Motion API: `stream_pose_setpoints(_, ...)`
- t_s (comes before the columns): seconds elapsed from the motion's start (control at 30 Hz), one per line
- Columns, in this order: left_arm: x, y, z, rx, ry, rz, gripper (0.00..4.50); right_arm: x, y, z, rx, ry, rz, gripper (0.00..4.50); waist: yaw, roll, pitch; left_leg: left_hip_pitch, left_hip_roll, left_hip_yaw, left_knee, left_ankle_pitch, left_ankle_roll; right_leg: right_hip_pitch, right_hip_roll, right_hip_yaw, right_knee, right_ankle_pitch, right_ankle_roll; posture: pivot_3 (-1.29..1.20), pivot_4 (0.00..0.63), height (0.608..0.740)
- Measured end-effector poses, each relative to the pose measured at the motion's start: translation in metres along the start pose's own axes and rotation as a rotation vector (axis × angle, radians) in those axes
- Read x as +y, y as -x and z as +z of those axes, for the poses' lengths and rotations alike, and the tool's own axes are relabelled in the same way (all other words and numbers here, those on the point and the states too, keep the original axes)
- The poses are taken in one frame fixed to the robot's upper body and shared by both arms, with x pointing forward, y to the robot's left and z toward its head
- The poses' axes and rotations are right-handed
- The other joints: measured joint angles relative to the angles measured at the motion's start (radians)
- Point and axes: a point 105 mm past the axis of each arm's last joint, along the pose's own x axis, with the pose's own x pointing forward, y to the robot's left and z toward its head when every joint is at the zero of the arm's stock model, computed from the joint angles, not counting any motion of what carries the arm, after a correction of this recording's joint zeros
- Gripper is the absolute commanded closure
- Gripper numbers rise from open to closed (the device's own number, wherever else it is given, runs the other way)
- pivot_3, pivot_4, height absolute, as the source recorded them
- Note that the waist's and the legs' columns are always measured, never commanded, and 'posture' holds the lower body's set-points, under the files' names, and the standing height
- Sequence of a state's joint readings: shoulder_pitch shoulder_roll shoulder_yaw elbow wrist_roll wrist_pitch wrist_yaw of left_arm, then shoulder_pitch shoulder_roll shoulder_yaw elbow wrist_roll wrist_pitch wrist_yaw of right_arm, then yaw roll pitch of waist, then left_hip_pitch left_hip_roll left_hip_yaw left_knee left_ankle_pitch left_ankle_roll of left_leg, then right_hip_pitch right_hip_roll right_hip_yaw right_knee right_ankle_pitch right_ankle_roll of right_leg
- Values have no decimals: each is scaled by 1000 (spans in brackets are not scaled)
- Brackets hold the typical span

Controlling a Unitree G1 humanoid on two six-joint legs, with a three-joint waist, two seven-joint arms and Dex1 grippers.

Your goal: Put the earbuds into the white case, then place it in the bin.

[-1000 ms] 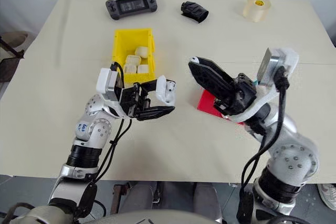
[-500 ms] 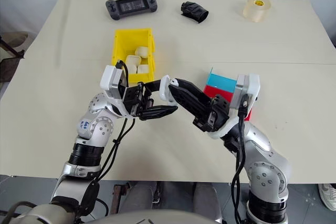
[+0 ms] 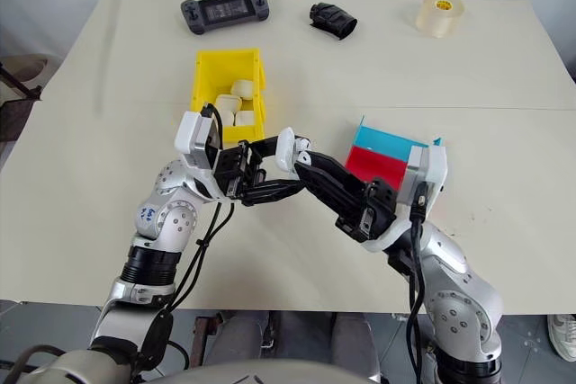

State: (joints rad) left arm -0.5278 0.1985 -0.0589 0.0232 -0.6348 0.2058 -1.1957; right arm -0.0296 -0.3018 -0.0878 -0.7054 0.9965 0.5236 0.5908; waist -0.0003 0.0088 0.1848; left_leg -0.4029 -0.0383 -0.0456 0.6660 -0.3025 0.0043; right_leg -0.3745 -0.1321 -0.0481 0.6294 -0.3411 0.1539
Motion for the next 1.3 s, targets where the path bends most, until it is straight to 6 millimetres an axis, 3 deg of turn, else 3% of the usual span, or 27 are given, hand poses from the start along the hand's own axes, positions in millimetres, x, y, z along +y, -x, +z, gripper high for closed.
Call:
stream_pose_setpoints(0.07,0,0,0,0,1,1,1697,-1,0,-1,12,6,-1,3545,0,0,0,0,0,0,0,0,0,0,0,0,0,0,0,0,150,740)
stream_pose_setpoints(0.17,1,1,-1,1,4,0,1697,-2,1,-1,28,4,-4,2890,0,0,0,0,0,0,0,0,0,0,0,0,0,0,0,0,150,740)
stream_pose_setpoints(0.43,0,1,0,17,-20,-15,1697,-5,1,3,76,35,6,199,2,0,0,0,0,0,0,0,0,0,0,0,0,0,0,0,150,740)
stream_pose_setpoints(0.57,2,5,-11,154,-80,-11,1697,-16,26,3,159,78,-85,29,10,0,0,0,-1,0,0,0,0,1,0,0,-1,0,0,0,150,740)
stream_pose_setpoints(0.67,9,22,-30,398,-176,7,1697,-29,53,11,209,148,-192,754,18,0,0,0,-1,2,0,0,1,1,0,0,-1,0,0,0,150,740)
stream_pose_setpoints(0.77,15,27,-39,556,-265,-13,1697,-32,62,14,244,188,-210,1795,20,0,0,0,0,2,0,1,1,1,0,0,-1,0,0,0,150,740)
stream_pose_setpoints(0.87,18,26,-42,667,-322,-57,1697,-33,52,12,278,231,-176,2748,20,0,0,0,0,2,0,1,1,1,0,0,-1,0,0,0,150,740)
stream_pose_setpoints(1.03,14,22,-53,747,-326,-121,1697,-21,18,-9,373,265,-59,4455,21,0,0,0,0,1,0,1,1,0,0,0,-1,0,0,0,150,740)
stream_pose_setpoints(1.3,9,20,-55,785,-326,-146,1697,-8,-7,-36,496,260,36,4455,24,0,0,-1,-1,0,0,1,1,0,-1,0,-1,0,0,0,150,740)
